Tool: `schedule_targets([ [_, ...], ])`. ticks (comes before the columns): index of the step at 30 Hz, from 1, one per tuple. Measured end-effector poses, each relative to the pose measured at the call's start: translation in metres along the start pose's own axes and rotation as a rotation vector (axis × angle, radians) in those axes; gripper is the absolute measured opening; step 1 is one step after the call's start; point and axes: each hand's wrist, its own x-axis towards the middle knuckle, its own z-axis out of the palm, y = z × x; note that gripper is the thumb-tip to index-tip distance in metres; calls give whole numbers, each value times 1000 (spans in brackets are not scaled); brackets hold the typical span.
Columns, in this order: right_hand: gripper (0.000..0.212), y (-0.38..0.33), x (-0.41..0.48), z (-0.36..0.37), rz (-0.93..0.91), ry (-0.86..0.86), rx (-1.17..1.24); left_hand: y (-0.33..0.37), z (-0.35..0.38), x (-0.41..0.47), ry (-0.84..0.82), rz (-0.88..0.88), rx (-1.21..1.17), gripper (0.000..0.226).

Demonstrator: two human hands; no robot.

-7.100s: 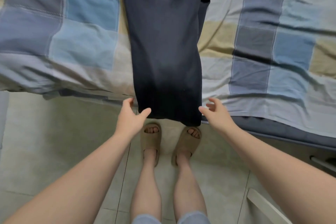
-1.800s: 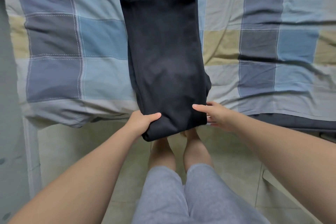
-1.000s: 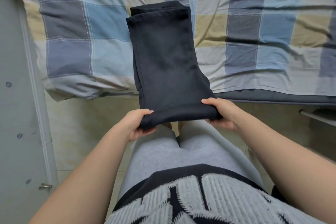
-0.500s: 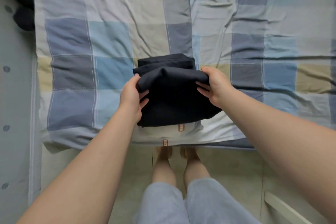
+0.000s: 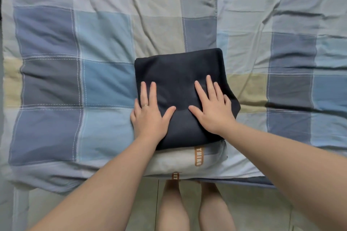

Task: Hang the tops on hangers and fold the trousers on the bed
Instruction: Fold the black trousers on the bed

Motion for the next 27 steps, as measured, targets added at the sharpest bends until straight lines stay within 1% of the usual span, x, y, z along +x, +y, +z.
schedule_targets([
  [2, 84, 7, 2, 4, -2, 96, 66, 1, 1, 0, 95, -45, -138, 110],
  [3, 90, 12, 4, 5, 35, 136, 143, 3, -1, 0, 107, -109, -238, 117],
  [4, 96, 18, 6, 6, 101, 140, 274, 4, -4, 1, 93, -193, -329, 121],
  [6, 106, 27, 9, 4, 248, 87, 675, 5, -10, 4, 18, -347, -438, 115],
  [7, 105, 33, 10, 3, 310, 56, 864, 4, -13, 5, -28, -397, -463, 108],
  [8, 96, 39, 11, 1, 365, 1, 984, 3, -16, 7, -74, -436, -477, 101],
  [9, 86, 44, 12, -5, 407, -78, 1059, 1, -18, 10, -118, -460, -489, 94],
  [10, 79, 49, 15, -9, 431, -158, 1111, -2, -20, 14, -155, -467, -497, 90],
  [12, 80, 56, 18, -18, 469, -281, 1175, -4, -22, 20, -208, -450, -524, 89],
  [13, 77, 59, 20, -23, 475, -326, 1191, -4, -22, 23, -228, -437, -561, 92],
  [15, 62, 63, 20, -34, 479, -399, 1196, -5, -22, 27, -296, -426, -652, 94],
  [18, 60, 63, 12, -48, 519, -445, 1135, -1, -34, 30, -506, -447, -756, 83],
  [21, 60, 60, -2, -64, 583, -453, 1144, 9, -55, 29, -716, -537, -770, 60],
  [22, 61, 58, -8, -69, 601, -461, 1155, 12, -62, 26, -790, -574, -756, 58],
  [24, 63, 54, -22, -80, 641, -480, 1180, 14, -74, 19, -939, -614, -691, 71],
  [25, 63, 52, -31, -85, 661, -493, 1199, 15, -78, 15, -988, -612, -650, 79],
  [26, 62, 50, -40, -89, 679, -510, 1217, 16, -83, 8, -1028, -614, -622, 82],
  [27, 62, 48, -51, -92, 702, -528, 1233, 18, -87, 2, -1050, -608, -605, 81],
])
